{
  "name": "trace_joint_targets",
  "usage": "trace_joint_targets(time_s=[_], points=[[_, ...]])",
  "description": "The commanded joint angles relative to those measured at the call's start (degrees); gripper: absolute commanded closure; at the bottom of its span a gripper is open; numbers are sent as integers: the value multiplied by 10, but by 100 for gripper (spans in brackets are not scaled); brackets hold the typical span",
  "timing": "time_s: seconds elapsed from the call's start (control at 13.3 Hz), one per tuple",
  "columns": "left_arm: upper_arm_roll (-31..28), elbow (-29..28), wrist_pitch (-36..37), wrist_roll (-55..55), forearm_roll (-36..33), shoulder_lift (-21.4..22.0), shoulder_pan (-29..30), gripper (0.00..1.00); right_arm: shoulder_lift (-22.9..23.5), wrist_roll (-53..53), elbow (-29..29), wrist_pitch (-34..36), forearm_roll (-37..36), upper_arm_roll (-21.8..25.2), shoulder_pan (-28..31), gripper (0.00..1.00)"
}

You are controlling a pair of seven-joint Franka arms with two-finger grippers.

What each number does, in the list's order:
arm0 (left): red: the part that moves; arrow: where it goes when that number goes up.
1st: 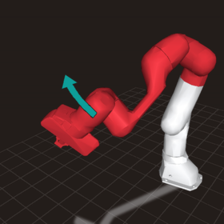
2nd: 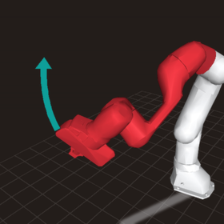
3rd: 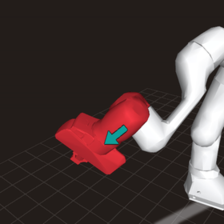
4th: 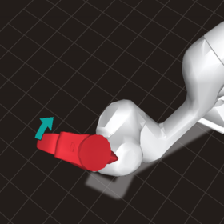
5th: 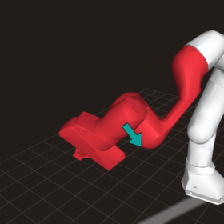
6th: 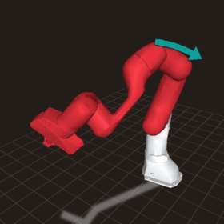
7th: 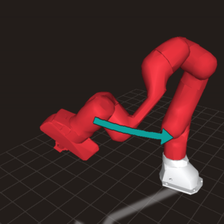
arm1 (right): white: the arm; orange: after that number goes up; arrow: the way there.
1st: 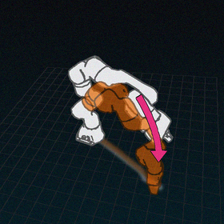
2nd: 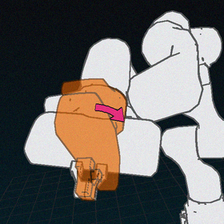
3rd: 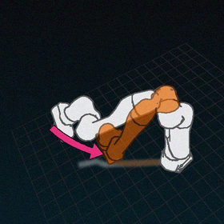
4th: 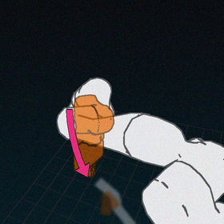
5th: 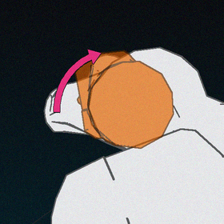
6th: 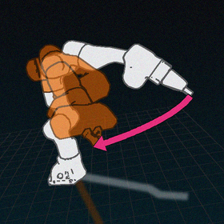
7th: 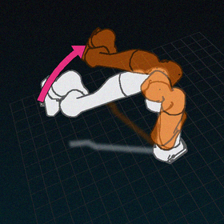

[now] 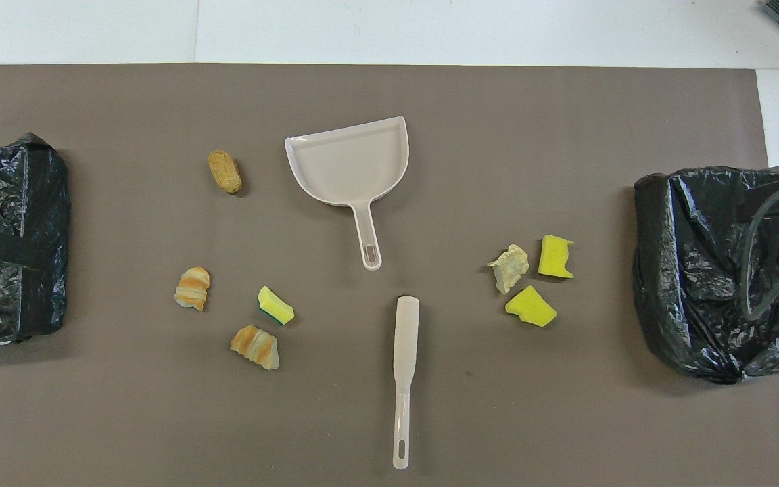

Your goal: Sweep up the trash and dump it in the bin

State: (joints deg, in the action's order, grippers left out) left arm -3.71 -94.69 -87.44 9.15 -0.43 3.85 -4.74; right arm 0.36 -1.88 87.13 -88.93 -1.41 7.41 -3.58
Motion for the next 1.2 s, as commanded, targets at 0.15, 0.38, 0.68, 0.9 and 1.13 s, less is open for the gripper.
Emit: trace_joint_targets(time_s=[0.15,0.38,0.68,0.9,1.13], points=[[4,-6,6,7,-6,7,5,0,-13,1,14,-4,8,1,0,0],[4,-15,2,7,-6,10,5,0,-13,1,14,-4,7,1,0,0],[4,-21,-1,9,-5,12,5,0,-13,1,14,-4,7,1,1,0],[4,-28,-3,9,-4,17,5,0,-13,1,14,-4,7,1,0,0],[4,-58,-19,9,-2,27,5,0,-13,1,14,-4,7,1,0,0]])
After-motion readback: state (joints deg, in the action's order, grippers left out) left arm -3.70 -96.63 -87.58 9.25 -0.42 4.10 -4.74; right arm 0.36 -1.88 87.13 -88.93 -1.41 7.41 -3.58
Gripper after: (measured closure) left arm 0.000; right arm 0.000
